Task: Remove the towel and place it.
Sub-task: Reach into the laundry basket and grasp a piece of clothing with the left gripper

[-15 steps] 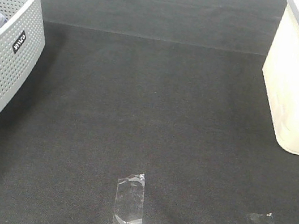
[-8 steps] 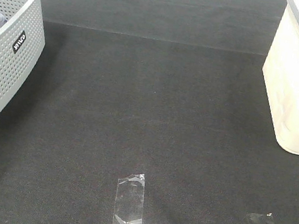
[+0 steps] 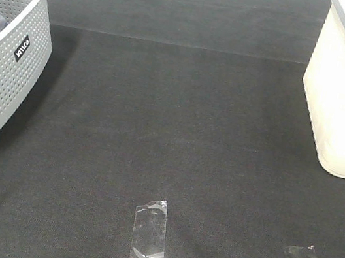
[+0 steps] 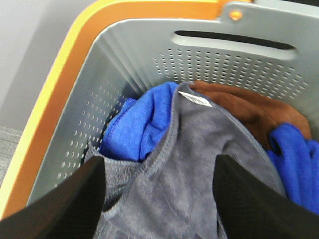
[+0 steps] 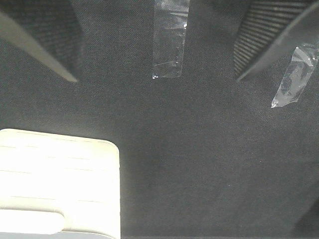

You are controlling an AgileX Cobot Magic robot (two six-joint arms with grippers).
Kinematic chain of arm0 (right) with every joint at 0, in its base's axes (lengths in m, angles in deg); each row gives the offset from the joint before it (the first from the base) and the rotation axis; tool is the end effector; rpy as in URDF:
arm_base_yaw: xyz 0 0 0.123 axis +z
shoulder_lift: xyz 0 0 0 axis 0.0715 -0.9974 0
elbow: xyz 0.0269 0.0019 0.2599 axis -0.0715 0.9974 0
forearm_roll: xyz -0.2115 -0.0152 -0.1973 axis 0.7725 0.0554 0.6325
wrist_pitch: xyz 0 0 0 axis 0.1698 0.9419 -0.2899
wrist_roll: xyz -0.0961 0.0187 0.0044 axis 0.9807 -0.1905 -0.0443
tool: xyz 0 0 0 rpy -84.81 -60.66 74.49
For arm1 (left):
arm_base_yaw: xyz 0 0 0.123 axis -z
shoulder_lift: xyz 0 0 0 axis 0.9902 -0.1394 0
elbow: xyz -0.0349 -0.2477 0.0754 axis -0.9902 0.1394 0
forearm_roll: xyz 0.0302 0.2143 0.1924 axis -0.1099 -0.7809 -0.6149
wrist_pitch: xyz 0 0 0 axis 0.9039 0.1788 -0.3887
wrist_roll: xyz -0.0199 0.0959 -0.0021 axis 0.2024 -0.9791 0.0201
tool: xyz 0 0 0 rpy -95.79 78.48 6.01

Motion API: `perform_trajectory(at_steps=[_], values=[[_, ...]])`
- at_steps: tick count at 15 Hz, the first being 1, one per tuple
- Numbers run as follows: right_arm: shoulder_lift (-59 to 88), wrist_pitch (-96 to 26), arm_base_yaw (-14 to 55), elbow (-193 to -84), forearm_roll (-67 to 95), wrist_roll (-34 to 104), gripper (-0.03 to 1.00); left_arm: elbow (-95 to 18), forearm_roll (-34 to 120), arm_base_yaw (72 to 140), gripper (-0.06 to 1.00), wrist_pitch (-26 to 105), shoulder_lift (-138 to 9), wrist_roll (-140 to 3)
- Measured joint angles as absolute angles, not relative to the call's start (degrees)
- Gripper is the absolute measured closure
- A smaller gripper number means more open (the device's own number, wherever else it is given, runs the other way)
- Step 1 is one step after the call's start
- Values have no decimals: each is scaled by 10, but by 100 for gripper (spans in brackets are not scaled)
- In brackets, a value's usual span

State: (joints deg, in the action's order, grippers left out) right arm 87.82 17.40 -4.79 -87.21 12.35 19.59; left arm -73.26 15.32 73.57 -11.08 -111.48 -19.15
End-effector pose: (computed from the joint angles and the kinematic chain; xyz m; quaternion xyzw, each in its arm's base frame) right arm 0.0563 0.0137 0.2942 -0.0525 0.8487 0.0478 0.5241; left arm 0.4993 0.0936 0.2681 -0.1558 0.9329 0.0996 0.3092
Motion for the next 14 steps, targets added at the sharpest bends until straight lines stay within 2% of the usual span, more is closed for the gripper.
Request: perform_trajectory(at_steps=[6, 14], values=[[878, 174, -48, -872, 124, 196, 20, -797, 182, 719, 34, -74, -1224, -205], [878, 174, -48, -872, 124, 196, 20, -801, 208, 719, 35, -1, -1271, -206]])
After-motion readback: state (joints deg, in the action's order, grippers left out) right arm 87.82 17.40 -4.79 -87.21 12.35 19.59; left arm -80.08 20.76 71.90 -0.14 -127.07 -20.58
